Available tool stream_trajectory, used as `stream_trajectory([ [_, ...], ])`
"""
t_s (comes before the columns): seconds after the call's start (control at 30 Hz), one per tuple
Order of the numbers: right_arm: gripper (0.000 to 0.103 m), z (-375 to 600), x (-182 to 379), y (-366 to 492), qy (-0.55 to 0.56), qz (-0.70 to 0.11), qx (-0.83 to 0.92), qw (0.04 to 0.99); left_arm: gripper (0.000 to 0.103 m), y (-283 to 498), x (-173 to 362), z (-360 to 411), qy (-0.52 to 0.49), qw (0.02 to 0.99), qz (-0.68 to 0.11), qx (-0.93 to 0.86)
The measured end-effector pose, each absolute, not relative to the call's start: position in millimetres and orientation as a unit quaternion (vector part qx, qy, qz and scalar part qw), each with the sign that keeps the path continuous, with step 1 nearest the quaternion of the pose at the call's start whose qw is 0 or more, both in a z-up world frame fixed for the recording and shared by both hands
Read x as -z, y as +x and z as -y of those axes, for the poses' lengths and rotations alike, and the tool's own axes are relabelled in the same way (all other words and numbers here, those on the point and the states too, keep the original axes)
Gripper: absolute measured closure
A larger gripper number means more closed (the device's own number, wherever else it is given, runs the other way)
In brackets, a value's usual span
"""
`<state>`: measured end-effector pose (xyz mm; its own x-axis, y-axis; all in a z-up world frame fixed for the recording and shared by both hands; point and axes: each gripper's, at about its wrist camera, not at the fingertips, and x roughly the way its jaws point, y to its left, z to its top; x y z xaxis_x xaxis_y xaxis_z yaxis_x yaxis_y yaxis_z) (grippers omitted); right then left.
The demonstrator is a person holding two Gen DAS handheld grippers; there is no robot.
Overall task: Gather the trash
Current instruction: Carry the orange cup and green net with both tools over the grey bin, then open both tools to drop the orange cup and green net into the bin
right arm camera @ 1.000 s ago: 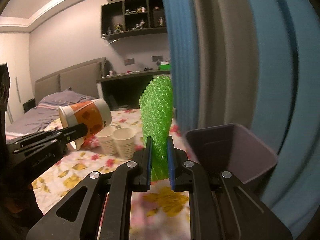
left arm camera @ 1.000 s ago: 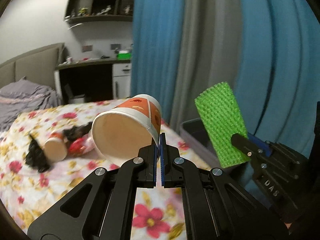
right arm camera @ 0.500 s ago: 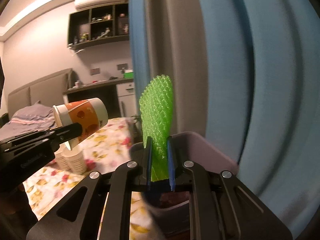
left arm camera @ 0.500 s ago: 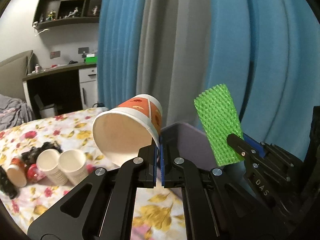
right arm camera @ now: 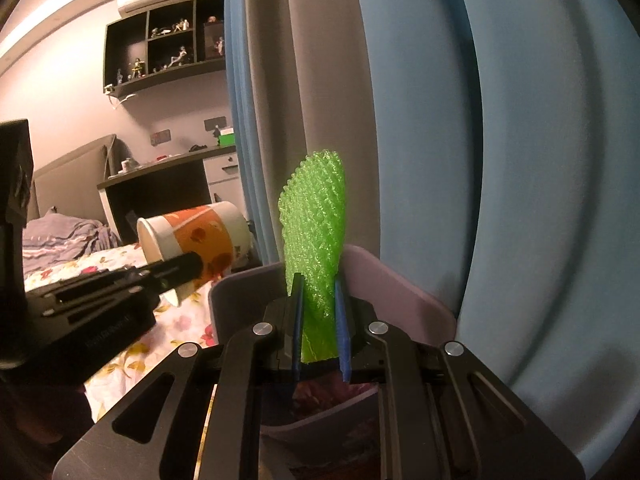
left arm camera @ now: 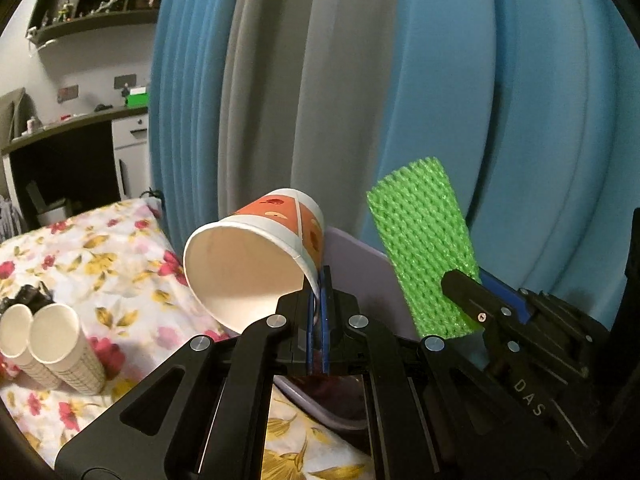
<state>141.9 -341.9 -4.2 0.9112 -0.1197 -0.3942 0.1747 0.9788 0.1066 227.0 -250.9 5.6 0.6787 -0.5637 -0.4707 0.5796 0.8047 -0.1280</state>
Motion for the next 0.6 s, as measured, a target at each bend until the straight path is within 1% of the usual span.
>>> stream_trajectory([
  [0.23, 0.087, 343, 12, 152, 0.073, -0.213, 0.076, 0.971, 0.101, 243, 13, 256, 0.009, 0.906, -0.277, 0.320],
  [0.6, 0.087, 343, 21, 167, 0.075, -0.234, 0.077, 0.966, 0.101, 254, 27, 265, 0.005, 0.899, -0.290, 0.330],
])
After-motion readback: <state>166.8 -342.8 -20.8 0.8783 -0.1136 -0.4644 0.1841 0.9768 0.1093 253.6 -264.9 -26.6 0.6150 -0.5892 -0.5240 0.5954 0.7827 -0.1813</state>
